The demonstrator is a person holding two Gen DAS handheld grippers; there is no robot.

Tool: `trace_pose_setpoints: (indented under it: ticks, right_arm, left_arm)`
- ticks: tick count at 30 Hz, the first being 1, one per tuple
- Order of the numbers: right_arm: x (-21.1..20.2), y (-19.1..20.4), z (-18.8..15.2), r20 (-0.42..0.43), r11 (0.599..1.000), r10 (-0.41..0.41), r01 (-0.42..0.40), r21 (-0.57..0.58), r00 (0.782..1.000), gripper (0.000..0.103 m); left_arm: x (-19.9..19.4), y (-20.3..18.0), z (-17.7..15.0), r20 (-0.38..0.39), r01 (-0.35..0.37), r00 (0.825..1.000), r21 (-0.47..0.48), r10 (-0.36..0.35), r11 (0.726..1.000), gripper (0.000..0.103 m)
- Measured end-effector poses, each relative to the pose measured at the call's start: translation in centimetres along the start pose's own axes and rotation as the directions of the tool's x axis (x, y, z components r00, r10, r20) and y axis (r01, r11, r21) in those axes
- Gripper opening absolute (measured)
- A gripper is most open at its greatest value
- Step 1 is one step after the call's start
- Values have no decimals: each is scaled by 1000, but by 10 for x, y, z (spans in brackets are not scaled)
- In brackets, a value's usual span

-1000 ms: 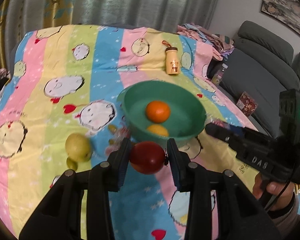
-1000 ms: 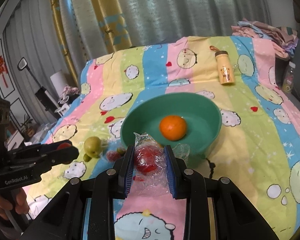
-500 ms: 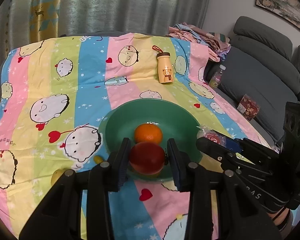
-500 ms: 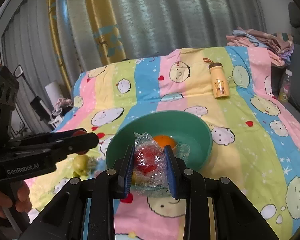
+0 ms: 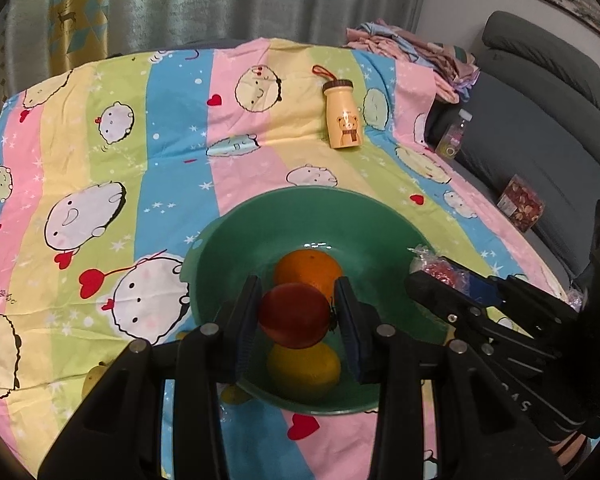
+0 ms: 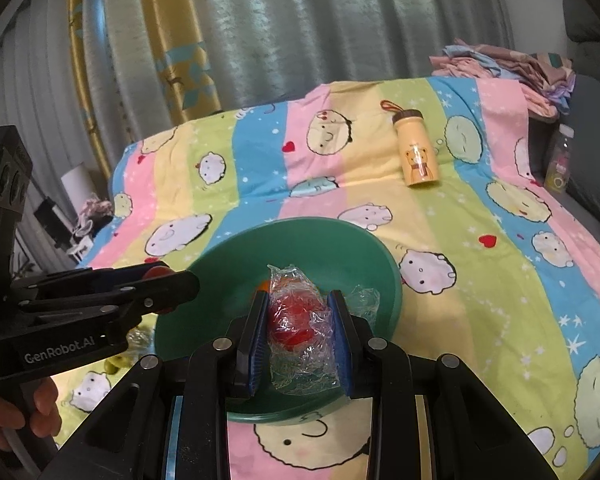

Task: Organize fruits
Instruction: 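Carry both red fruits over the basin and open the left gripper inside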

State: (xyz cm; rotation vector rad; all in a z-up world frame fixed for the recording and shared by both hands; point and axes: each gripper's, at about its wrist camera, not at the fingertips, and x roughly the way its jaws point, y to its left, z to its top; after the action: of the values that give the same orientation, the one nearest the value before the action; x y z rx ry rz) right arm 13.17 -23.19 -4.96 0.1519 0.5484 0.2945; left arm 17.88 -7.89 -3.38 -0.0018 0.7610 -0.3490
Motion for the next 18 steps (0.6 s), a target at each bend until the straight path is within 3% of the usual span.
trace_pose_setpoints:
  ticks: [18]
  right_arm:
    - [9,-10,-3,-29,1000,-20,21,4,999,31]
  left_arm:
    - [21,-4,-4,-40,-67,997,47,68,997,37]
